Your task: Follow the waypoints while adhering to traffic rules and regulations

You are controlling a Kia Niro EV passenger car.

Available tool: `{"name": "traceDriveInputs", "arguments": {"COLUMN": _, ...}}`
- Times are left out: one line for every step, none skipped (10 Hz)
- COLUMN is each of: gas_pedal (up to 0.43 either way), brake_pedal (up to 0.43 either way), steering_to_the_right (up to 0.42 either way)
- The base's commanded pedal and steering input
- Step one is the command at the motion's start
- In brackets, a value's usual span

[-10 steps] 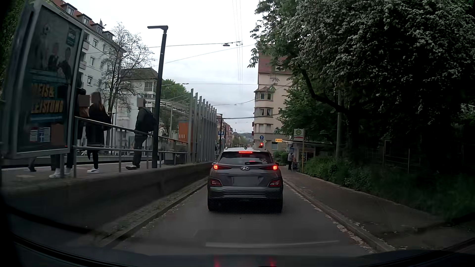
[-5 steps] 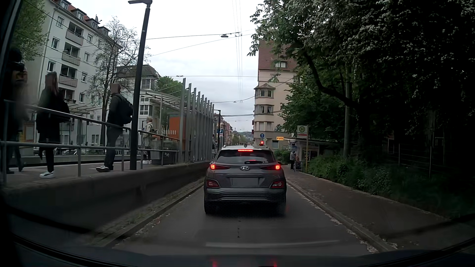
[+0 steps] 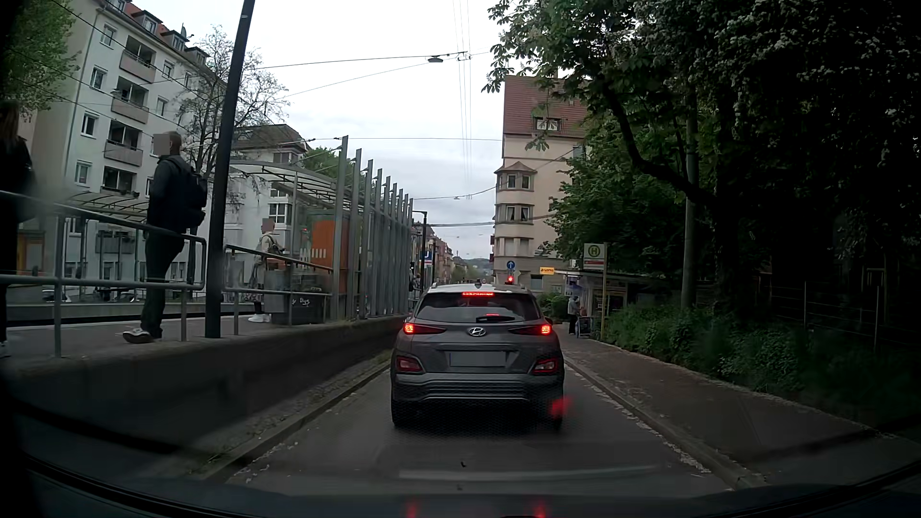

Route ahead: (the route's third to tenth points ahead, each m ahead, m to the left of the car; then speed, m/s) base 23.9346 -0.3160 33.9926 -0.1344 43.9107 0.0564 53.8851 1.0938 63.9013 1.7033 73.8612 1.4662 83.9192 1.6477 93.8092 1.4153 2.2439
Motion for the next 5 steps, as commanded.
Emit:
{"name": "traceDriveInputs", "arguments": {"gas_pedal": 0.0, "brake_pedal": 0.207, "steering_to_the_right": -0.005}}
{"name": "traceDriveInputs", "arguments": {"gas_pedal": 0.0, "brake_pedal": 0.207, "steering_to_the_right": -0.004}}
{"name": "traceDriveInputs", "arguments": {"gas_pedal": 0.0, "brake_pedal": 0.207, "steering_to_the_right": -0.004}}
{"name": "traceDriveInputs", "arguments": {"gas_pedal": 0.0, "brake_pedal": 0.201, "steering_to_the_right": -0.005}}
{"name": "traceDriveInputs", "arguments": {"gas_pedal": 0.0, "brake_pedal": 0.195, "steering_to_the_right": -0.008}}
